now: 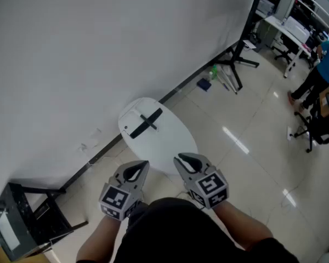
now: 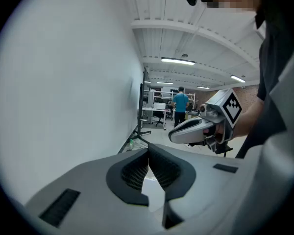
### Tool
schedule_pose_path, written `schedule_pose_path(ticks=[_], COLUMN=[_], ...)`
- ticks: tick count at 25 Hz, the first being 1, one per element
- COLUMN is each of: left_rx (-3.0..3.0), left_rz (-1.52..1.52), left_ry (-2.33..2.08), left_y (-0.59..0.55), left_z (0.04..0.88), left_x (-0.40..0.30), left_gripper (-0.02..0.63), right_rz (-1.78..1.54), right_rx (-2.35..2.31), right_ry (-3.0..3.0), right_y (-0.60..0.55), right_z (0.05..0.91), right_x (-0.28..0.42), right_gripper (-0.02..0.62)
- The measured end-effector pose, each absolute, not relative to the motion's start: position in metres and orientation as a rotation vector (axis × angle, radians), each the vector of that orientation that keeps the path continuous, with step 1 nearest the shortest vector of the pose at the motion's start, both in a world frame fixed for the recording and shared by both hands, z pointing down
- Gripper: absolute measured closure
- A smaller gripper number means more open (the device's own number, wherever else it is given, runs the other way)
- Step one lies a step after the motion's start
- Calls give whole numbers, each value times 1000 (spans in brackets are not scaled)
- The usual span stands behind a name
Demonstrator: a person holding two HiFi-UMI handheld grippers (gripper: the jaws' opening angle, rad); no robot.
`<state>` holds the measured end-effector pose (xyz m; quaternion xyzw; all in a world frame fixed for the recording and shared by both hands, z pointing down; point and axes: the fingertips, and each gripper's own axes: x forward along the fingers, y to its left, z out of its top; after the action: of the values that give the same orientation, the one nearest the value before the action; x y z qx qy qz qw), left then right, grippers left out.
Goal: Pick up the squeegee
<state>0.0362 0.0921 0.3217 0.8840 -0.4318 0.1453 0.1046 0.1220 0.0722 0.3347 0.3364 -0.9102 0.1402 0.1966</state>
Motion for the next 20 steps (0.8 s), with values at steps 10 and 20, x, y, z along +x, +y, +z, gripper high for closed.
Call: schedule_pose_path(ticks=[10, 20], left_rx=[2516, 2415], left_rz=[483, 484], left_ry=[-1273, -1147], left_y=[61, -29], left_z=[358, 427], left_x=[16, -55], left_gripper=[612, 612], right_rz=[368, 325], right_rx=[870, 886], right_ry=[-2477, -2371], right_y=[11, -125], right_z=[387, 519], right_x=[90, -4], right_gripper=[451, 451])
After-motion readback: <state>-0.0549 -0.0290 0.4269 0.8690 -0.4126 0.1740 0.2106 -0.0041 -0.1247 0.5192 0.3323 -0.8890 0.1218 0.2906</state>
